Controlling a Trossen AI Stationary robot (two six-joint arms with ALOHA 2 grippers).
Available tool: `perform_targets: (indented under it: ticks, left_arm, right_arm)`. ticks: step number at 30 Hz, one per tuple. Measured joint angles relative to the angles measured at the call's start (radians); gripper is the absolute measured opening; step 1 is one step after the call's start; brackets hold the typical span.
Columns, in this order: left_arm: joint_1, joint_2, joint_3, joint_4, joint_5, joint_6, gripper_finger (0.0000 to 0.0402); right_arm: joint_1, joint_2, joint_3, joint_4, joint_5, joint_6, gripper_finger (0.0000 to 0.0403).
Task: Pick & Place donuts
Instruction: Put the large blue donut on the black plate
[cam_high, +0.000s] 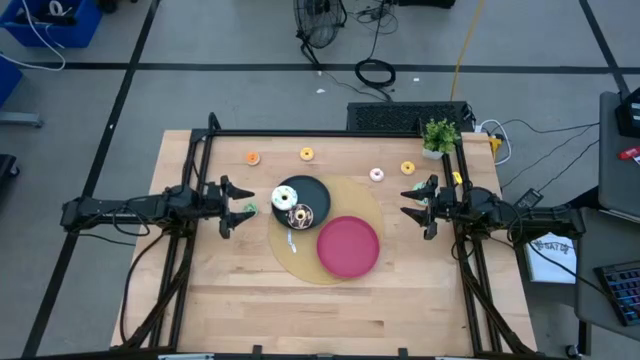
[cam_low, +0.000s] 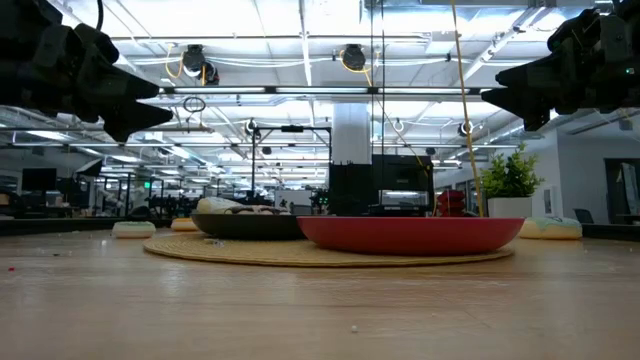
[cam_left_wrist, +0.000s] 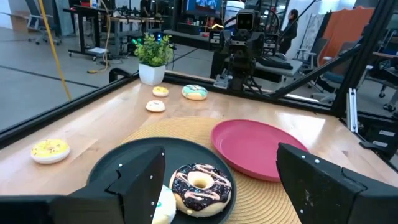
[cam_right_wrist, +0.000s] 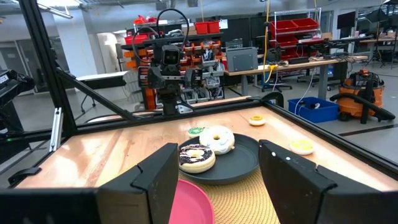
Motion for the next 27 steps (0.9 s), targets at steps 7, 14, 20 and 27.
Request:
perform_targets:
  ticks: [7, 14, 20, 27]
  left_arm:
    - [0.000, 0.000, 0.000, 0.000, 0.000, 0.001, 0.0312]
    - [0.000, 0.000, 0.000, 0.000, 0.000, 0.001, 0.0305]
    - [0.000, 0.000, 0.000, 0.001, 0.000, 0.001, 0.0302]
    - [0.000, 0.000, 0.000, 0.001, 0.000, 0.002, 0.0311]
  right_arm:
    - [0.000, 0.000, 0.000, 0.000, 0.000, 0.000, 0.0208]
    - [0.003, 0.000, 0.000, 0.007, -0.025, 0.169, 0.0208]
    - [0.001, 0.000, 0.000, 0.066, -0.022, 0.274, 0.0208]
    - [-0.010, 0.023, 0.034, -0.018, -0.004, 0.346, 0.0208]
